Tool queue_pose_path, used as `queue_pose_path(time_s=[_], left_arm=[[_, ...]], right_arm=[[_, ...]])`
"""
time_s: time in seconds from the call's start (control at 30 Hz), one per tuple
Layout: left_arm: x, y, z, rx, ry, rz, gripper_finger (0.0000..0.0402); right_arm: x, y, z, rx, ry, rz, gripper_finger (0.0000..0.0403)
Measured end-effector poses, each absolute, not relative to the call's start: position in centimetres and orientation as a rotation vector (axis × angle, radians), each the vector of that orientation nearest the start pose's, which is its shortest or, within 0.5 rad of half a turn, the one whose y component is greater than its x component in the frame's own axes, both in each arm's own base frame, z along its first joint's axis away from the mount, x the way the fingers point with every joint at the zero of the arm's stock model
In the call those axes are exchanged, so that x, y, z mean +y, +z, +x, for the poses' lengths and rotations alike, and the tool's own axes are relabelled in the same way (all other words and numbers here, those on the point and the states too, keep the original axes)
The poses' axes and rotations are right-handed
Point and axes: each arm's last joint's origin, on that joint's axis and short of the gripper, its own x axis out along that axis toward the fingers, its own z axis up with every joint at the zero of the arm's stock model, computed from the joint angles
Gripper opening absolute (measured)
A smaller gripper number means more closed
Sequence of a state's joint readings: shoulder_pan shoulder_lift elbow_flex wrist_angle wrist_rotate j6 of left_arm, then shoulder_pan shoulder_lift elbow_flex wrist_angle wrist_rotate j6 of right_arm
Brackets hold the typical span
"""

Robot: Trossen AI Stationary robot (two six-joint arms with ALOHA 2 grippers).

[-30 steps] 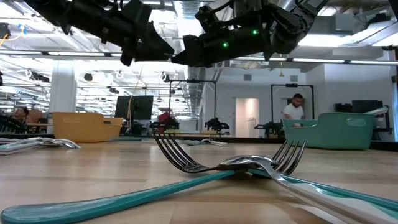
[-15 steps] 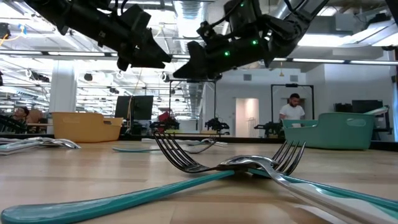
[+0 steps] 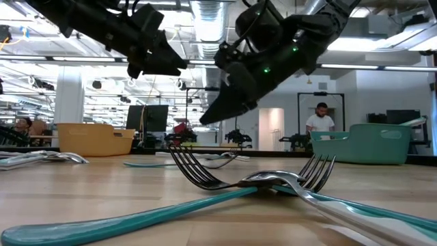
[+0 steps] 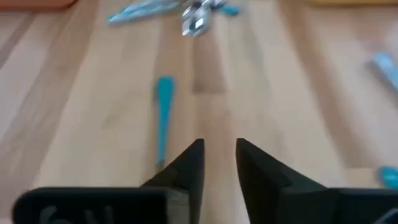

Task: Sort silverware by color (type)
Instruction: Put the blue fork into the yellow bin

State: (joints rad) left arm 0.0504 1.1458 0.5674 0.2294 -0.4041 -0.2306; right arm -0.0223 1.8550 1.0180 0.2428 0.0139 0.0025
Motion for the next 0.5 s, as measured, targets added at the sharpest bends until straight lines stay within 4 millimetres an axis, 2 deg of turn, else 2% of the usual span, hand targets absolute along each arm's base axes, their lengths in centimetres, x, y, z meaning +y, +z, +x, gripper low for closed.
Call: queue_pose_path(time_s=[0.27,0.3,0.37,0.5], left_arm=[[1.0,22.6,23.7,0.315,0.431,-0.149,0.0174],[0.8,22.6,23.7,0.316,0.426,-0.148,0.0174],[0.6,22.5,23.7,0.325,0.419,-0.145,0.0174],[0.4,22.4,23.7,0.335,0.415,-0.152,0.0174]], right_arm=[[2.2,13.1,38.8,0.672,0.053,0.025,0.0201],[2.4,12.6,38.5,0.711,0.048,0.027,0.0207],[2.7,12.0,39.2,0.689,0.049,0.028,0.0211],[2.8,10.9,39.4,0.722,0.044,0.026,0.02]])
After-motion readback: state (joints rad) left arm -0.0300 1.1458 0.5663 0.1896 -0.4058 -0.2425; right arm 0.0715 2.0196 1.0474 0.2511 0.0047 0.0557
